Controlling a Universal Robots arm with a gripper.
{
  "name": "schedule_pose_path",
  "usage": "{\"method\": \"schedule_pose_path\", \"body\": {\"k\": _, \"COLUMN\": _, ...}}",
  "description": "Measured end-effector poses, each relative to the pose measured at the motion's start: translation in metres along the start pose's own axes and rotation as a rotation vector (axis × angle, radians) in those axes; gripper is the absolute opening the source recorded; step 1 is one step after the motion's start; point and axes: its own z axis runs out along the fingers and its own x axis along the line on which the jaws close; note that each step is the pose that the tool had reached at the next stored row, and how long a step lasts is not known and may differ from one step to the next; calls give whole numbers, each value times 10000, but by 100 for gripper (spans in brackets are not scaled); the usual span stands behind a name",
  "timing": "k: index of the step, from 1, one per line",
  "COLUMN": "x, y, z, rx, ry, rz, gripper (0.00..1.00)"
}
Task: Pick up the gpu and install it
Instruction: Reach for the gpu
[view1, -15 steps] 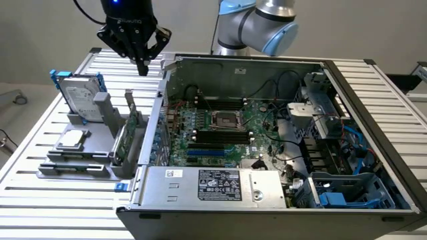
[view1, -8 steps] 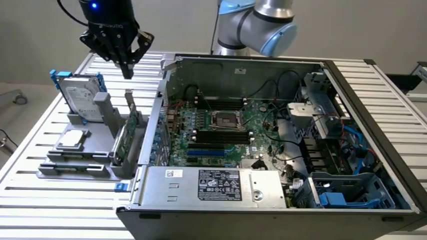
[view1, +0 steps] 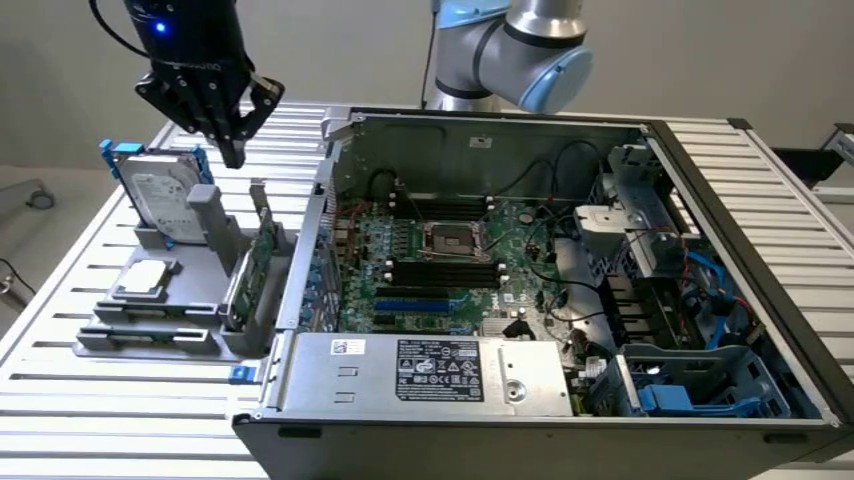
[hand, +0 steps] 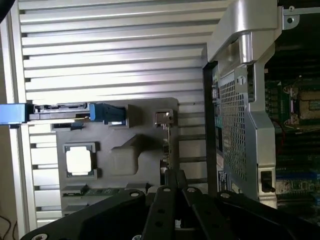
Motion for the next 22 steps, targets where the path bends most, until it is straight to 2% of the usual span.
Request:
{"method": "schedule_pose_path", "body": {"k": 2, "x": 1, "y": -30, "z": 6, "rx": 7, "ry": 70, "rz": -5, "gripper": 11}}
{"method": "schedule_pose_path", "body": {"k": 3, "x": 3, "y": -37, "z": 7, "rx": 12, "ry": 84, "rz": -18, "gripper": 11}}
{"method": "schedule_pose_path", "body": {"k": 6, "x": 9, "y": -49, "z": 10, "rx": 30, "ry": 106, "rz": -82, "gripper": 11}}
{"method": "schedule_pose_path", "body": {"k": 9, "x": 14, "y": -55, "z": 10, "rx": 93, "ry": 126, "rz": -160, "gripper": 11}}
{"method": "schedule_pose_path", "body": {"k": 18, "x": 31, "y": -79, "z": 15, "rx": 309, "ry": 142, "rz": -342, "gripper": 11}}
{"method": "schedule_pose_path", "body": {"k": 20, "x": 53, "y": -92, "z": 18, "rx": 334, "ry": 131, "rz": -346, "gripper": 11}}
{"method": "schedule_pose_path", "body": {"k": 22, "x": 65, "y": -97, "z": 19, "rx": 330, "ry": 119, "rz": -348, "gripper": 11}}
